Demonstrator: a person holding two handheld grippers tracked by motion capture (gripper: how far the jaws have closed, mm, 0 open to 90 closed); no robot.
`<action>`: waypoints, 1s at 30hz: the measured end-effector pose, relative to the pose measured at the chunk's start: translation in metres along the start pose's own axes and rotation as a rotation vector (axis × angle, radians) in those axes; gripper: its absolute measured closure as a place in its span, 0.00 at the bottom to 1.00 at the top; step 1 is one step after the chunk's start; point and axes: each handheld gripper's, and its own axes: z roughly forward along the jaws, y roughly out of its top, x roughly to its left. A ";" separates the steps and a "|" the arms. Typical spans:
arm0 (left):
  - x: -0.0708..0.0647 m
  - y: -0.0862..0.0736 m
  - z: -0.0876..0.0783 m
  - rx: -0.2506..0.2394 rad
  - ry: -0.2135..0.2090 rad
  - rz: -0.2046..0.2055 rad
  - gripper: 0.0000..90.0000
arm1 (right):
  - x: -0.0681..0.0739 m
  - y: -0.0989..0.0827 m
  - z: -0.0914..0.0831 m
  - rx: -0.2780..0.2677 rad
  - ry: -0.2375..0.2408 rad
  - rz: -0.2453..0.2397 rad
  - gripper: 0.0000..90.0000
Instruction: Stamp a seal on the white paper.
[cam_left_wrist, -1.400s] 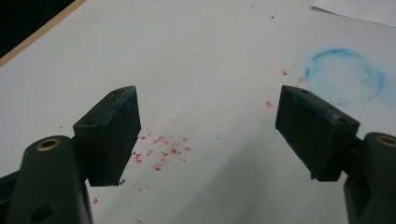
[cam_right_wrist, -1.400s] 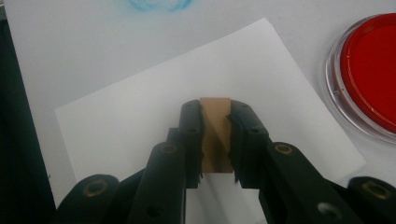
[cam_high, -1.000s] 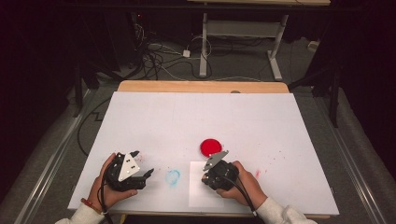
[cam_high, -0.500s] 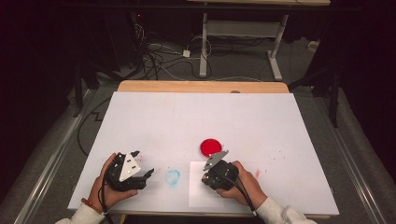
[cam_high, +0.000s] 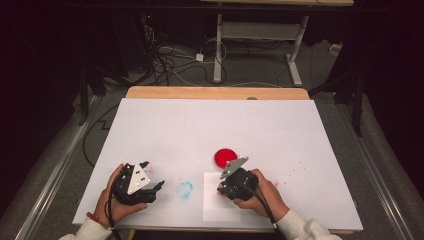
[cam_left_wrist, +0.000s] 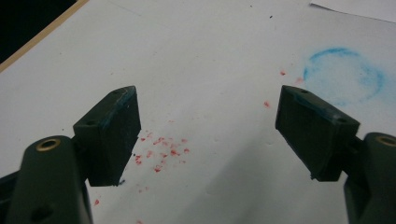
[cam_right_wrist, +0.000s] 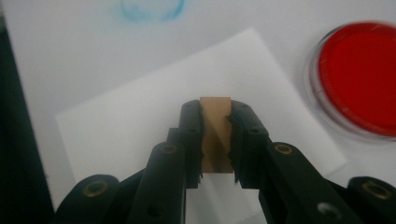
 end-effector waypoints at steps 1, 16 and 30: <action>0.000 0.000 0.000 0.001 0.000 0.000 0.24 | -0.002 0.002 -0.008 -0.024 0.001 0.008 0.85; 0.000 0.000 0.000 -0.001 -0.001 -0.001 0.24 | -0.004 0.004 -0.038 -0.099 -0.053 0.008 0.85; 0.003 -0.003 0.001 -0.002 -0.004 -0.016 0.24 | -0.014 0.004 -0.043 -0.119 -0.070 0.021 0.85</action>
